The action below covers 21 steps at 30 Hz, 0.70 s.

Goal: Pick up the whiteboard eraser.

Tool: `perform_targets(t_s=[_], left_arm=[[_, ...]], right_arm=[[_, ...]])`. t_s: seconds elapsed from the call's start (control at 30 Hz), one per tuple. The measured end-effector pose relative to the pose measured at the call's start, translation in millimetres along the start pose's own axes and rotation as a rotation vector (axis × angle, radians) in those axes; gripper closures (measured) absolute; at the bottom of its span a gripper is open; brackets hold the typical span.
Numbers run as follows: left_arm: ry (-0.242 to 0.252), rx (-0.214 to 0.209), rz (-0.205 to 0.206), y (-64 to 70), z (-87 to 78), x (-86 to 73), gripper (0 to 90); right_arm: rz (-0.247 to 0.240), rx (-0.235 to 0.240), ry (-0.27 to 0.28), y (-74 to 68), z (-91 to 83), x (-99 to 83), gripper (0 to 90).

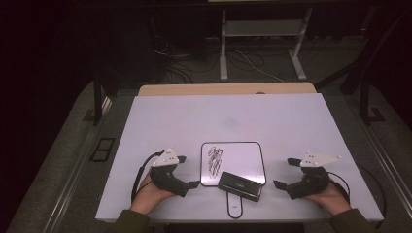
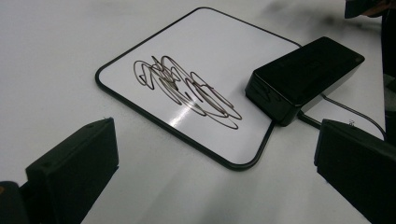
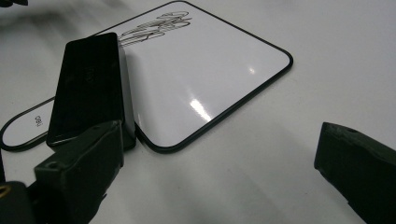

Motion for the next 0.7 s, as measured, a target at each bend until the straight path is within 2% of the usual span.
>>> perform_targets(t_s=[0.23,0.7], left_arm=[[-0.007,0.005,0.003,-1.2,-1.2,-0.6,0.0],[-0.005,0.026,0.007,-5.2,-6.5,-1.9,0.0]], right_arm=[[0.002,0.006,0.003,0.8,-1.8,0.9,0.4],[-0.024,0.033,-0.043,-5.1,-1.5,13.1,0.4]])
Point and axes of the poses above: each handheld gripper's, and its own axes: z roughly forward along the jaws, x roughly out of its top, y roughly to its right, the point moved 2 cm from there along z, roughly forward along the jaws, and after that the axes turned 1 degree about -x, right-handed, at the moved point
